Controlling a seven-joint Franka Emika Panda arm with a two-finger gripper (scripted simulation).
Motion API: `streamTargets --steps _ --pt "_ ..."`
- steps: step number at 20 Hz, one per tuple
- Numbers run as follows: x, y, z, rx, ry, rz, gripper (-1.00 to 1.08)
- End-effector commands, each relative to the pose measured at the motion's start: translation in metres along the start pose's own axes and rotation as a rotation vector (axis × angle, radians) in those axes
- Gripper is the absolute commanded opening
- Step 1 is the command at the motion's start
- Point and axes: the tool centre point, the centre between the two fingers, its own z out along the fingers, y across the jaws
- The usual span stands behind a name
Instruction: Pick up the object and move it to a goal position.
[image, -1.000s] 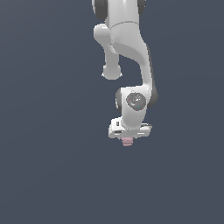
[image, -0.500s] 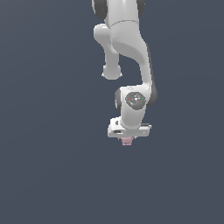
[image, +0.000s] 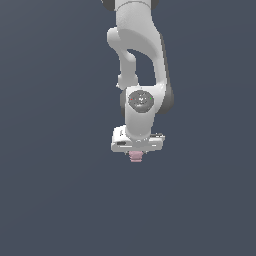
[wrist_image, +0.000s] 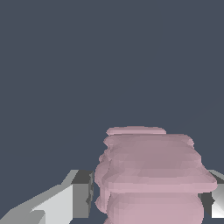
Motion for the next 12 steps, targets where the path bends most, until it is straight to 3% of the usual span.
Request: streamTargets --steps 1,12 --pt "0.000 0.020 -0.023 0.000 0.001 0.001 -1.00" --pt "0.003 0.110 -0.130 0.001 0.001 0.001 -1.00"
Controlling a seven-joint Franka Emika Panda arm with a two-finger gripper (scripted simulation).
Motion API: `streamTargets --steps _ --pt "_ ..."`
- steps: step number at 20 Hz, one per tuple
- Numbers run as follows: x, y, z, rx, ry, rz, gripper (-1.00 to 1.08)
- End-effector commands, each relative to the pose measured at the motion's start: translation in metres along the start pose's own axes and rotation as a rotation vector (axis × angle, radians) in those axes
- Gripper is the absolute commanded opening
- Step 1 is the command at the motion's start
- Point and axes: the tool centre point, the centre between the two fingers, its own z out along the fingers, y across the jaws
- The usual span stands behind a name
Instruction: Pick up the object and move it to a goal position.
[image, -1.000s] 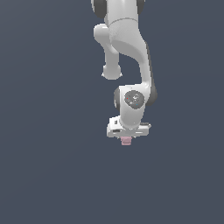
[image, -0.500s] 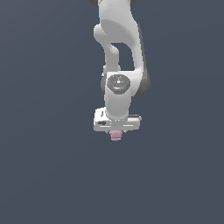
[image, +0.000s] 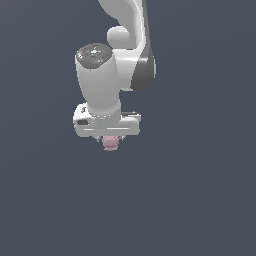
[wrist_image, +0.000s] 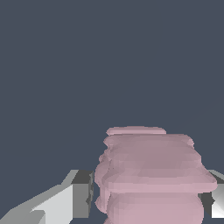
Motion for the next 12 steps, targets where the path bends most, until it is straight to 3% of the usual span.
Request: streamTargets --steps 1,12 --pt "0.000 0.020 -0.024 0.000 -0.001 -0.001 -1.00" --pt "0.007 0.096 -0.113 0.000 -0.001 -0.001 -1.00"
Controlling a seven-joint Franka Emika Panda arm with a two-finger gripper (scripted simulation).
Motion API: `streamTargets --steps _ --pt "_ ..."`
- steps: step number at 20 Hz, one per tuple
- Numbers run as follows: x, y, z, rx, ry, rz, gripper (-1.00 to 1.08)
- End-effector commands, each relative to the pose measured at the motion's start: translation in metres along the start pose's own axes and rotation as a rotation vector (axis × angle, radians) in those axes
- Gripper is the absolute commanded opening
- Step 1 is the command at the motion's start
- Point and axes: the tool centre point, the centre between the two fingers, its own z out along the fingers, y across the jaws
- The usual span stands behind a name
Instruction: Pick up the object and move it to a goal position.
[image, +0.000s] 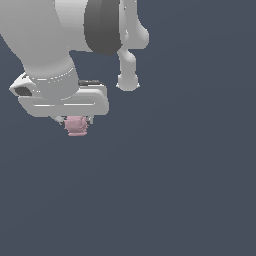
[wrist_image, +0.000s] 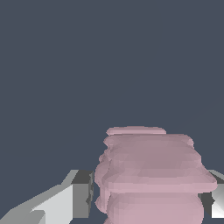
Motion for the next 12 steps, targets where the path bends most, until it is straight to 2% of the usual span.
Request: streamTargets --steps 1,12 --pt "0.001 0.012 -0.014 0.000 -0.002 -0.002 -1.00" --pt "0.005 0.036 -0.042 0.000 -0.002 -0.001 -1.00"
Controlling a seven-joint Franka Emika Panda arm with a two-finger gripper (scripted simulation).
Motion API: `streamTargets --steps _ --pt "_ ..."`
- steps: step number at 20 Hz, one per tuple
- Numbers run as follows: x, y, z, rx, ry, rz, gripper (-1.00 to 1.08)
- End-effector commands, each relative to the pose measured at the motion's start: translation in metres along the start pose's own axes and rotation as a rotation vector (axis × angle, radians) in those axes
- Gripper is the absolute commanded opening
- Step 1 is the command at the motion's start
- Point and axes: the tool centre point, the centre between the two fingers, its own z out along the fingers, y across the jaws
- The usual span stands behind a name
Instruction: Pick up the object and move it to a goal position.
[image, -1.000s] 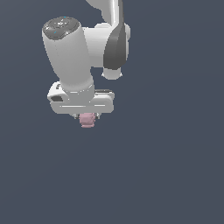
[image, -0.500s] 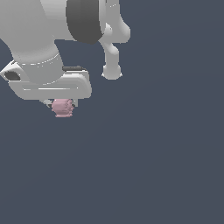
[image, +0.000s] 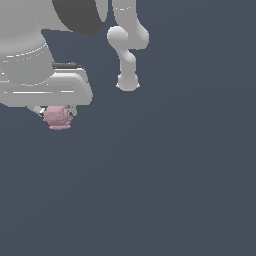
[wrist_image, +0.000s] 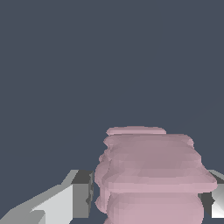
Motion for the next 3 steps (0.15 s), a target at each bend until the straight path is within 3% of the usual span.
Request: streamTargets --steps 1,3 --pt "0.0006 0.0020 -0.0025 0.000 0.000 -0.001 -1.00" --pt "0.0007 0.0024 -0.0030 0.000 0.000 -0.001 -1.00"
